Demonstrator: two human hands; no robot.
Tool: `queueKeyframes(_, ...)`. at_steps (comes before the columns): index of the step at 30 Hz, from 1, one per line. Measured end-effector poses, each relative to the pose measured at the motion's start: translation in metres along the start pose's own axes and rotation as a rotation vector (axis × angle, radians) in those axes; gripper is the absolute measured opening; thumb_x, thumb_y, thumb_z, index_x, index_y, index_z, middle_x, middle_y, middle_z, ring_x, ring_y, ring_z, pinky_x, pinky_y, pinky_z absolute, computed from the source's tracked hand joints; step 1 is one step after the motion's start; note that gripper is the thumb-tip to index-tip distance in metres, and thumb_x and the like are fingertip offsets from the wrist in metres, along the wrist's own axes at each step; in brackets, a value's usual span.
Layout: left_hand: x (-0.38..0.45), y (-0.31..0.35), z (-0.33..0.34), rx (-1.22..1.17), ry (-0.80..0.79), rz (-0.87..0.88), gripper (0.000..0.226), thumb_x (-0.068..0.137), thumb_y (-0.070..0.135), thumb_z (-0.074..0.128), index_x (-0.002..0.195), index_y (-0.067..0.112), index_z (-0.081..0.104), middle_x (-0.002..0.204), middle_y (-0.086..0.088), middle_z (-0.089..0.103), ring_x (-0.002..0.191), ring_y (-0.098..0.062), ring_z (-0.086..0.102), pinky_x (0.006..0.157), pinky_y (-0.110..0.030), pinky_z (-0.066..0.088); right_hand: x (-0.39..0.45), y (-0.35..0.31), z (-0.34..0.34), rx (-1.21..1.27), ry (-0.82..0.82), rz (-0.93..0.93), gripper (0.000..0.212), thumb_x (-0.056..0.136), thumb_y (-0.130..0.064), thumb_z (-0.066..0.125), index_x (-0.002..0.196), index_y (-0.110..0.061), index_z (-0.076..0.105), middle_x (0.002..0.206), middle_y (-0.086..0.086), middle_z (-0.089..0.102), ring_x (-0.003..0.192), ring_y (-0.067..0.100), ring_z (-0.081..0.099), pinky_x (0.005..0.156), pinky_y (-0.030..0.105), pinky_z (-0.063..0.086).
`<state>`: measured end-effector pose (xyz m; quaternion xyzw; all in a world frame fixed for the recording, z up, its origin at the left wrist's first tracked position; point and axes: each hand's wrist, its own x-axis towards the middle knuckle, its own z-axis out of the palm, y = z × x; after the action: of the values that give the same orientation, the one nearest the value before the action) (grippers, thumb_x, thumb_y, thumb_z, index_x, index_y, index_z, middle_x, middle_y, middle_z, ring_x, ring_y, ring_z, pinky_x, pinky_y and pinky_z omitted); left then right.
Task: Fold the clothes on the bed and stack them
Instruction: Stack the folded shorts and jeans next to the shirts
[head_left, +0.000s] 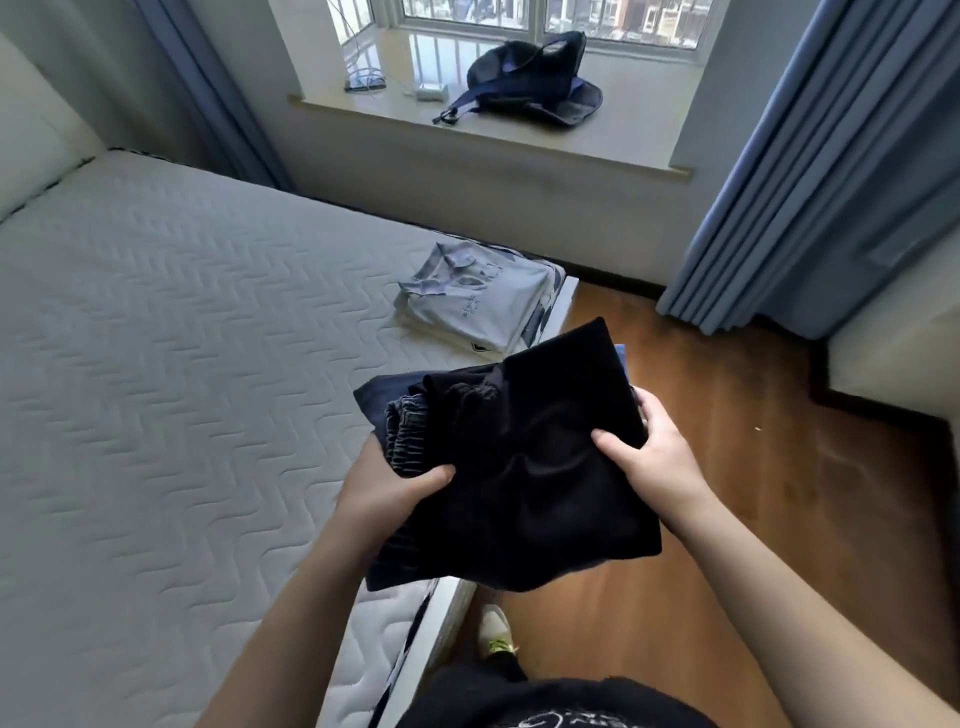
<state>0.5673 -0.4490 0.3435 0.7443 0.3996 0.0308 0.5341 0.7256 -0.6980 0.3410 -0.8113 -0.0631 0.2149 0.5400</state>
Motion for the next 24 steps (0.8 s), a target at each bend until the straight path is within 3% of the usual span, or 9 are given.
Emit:
queueKeyframes(3, 0.038, 0.031, 0.009, 0.022, -0.042, 0.035, 0.062, 0.048, 0.048, 0.082, 0.104, 0.035, 0.059, 0.091, 0.016, 0.072, 0.086, -0.004, 0.068, 0.078, -0.031, 0.054, 0.030, -0.008, -0.011, 0.029, 0.042, 0.011, 0.051, 0.083, -0.029, 0.074, 0.107, -0.065, 0.046, 0.102, -0.040, 0.061, 0.094, -0.017, 0.059, 0.069, 0.005, 0.046)
queueKeyframes(7, 0.081, 0.069, 0.033, 0.057, -0.088, 0.083, 0.054, 0.053, 0.044, 0.083, 0.101, 0.034, 0.060, 0.089, 0.015, 0.072, 0.082, 0.001, 0.067, 0.073, -0.027, 0.052, 0.072, -0.011, -0.033, 0.023, 0.102, 0.036, 0.052, 0.082, -0.032, 0.074, 0.110, -0.066, 0.045, 0.103, -0.038, 0.061, 0.096, -0.015, 0.059, 0.077, 0.013, 0.044)
queueKeyframes(12, 0.138, 0.110, 0.083, 0.080, -0.098, 0.080, 0.058, 0.057, 0.042, 0.085, 0.108, 0.033, 0.059, 0.094, 0.014, 0.070, 0.088, -0.001, 0.066, 0.073, -0.023, 0.050, 0.152, -0.009, -0.070, 0.024, 0.104, 0.034, 0.052, 0.081, -0.029, 0.075, 0.105, -0.066, 0.047, 0.103, -0.042, 0.060, 0.097, -0.016, 0.058, 0.078, 0.012, 0.043)
queueKeyframes(16, 0.185, 0.145, 0.126, 0.104, -0.052, 0.045, 0.060, 0.054, 0.048, 0.083, 0.107, 0.038, 0.058, 0.094, 0.019, 0.070, 0.091, -0.002, 0.065, 0.078, -0.026, 0.051, 0.225, -0.006, -0.099, 0.031, 0.073, 0.027, 0.053, 0.081, -0.028, 0.075, 0.105, -0.065, 0.047, 0.102, -0.043, 0.060, 0.097, -0.018, 0.057, 0.078, 0.012, 0.042)
queueKeyframes(20, 0.218, 0.183, 0.160, 0.095, -0.031, -0.024, 0.071, 0.053, 0.049, 0.083, 0.116, 0.029, 0.058, 0.105, 0.008, 0.070, 0.099, -0.013, 0.066, 0.092, -0.040, 0.052, 0.296, -0.013, -0.134, 0.010, -0.003, 0.026, 0.054, 0.080, -0.029, 0.076, 0.118, -0.055, 0.048, 0.107, -0.033, 0.061, 0.103, -0.009, 0.058, 0.085, 0.018, 0.043)
queueKeyframes(24, 0.239, 0.210, 0.173, 0.067, 0.085, -0.080, 0.067, 0.057, 0.045, 0.085, 0.115, 0.027, 0.057, 0.104, 0.008, 0.070, 0.099, -0.014, 0.065, 0.093, -0.039, 0.051, 0.366, -0.039, -0.153, -0.028, -0.120, -0.029, 0.052, 0.079, -0.031, 0.076, 0.118, -0.055, 0.049, 0.106, -0.032, 0.064, 0.102, -0.010, 0.059, 0.083, 0.017, 0.043)
